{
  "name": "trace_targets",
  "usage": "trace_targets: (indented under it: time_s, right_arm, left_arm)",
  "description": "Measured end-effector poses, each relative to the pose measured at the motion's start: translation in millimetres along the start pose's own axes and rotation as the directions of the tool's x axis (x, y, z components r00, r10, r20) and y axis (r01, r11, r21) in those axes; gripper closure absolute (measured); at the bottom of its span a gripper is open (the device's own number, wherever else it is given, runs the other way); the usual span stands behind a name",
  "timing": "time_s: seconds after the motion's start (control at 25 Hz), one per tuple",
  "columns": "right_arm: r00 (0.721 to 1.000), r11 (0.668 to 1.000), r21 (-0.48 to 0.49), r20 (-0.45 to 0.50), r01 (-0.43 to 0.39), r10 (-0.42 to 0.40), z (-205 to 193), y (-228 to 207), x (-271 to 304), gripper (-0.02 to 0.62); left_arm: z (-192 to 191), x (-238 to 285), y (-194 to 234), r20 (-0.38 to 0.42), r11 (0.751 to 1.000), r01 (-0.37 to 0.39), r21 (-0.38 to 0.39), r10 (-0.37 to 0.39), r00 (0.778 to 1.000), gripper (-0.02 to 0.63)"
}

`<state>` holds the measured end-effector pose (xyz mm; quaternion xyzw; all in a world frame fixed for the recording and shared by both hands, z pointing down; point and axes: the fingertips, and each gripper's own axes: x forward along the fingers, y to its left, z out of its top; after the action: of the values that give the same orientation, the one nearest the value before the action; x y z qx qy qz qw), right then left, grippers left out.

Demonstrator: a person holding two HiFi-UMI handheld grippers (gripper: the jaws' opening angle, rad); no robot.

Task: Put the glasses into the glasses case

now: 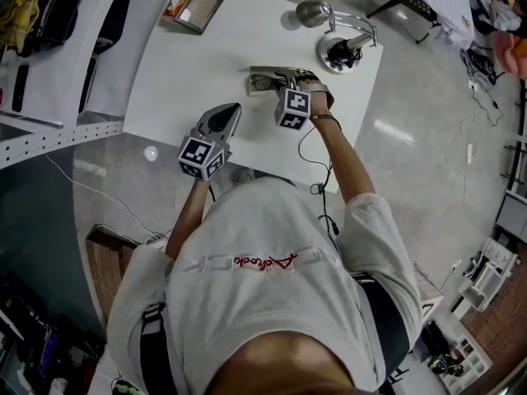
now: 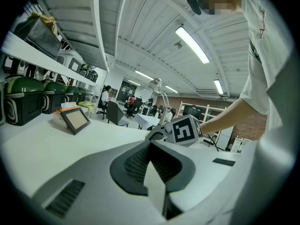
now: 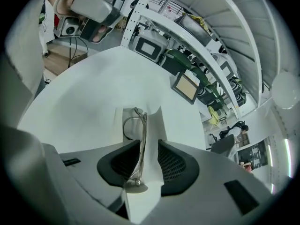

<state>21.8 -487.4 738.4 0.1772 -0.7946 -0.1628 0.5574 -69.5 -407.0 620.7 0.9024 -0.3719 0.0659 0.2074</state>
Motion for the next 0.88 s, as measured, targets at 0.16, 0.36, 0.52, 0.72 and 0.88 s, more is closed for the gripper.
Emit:
trace_targets:
  time_s: [0.16, 0.36, 0.52, 0.72, 0.88]
  right_arm:
    - [1.000, 0.999, 0.016, 0.006, 0.030, -0.030, 3, 2, -14, 0.480]
    - [0.997, 0.996, 0.041, 0.006, 0.081, -0.081, 4, 10, -35, 0.533]
    - [0.991, 0.991, 0.050, 0.024, 0.127, -0.129, 7, 21, -56, 0.583]
    - [0.987, 0.985, 0.085, 0.040, 0.151, -0.154, 13, 45, -74, 0.583]
    - [0.986, 0.980, 0.124, 0.038, 0.157, -0.163, 16, 61, -90, 0.583]
  left_arm:
    - [5, -3, -7, 0.013, 1.000, 0.017, 0.018, -0.017, 1.000, 0.597]
    - [12, -8, -22, 0.031, 0.998, 0.043, 0.047, -0.045, 0.999, 0.597]
    - [17, -11, -38, 0.040, 0.995, 0.073, 0.068, -0.076, 0.996, 0.597]
    - [14, -20, -57, 0.044, 0.990, 0.095, 0.100, -0.099, 0.994, 0.597]
    - [17, -31, -72, 0.054, 0.985, 0.111, 0.130, -0.119, 0.991, 0.597]
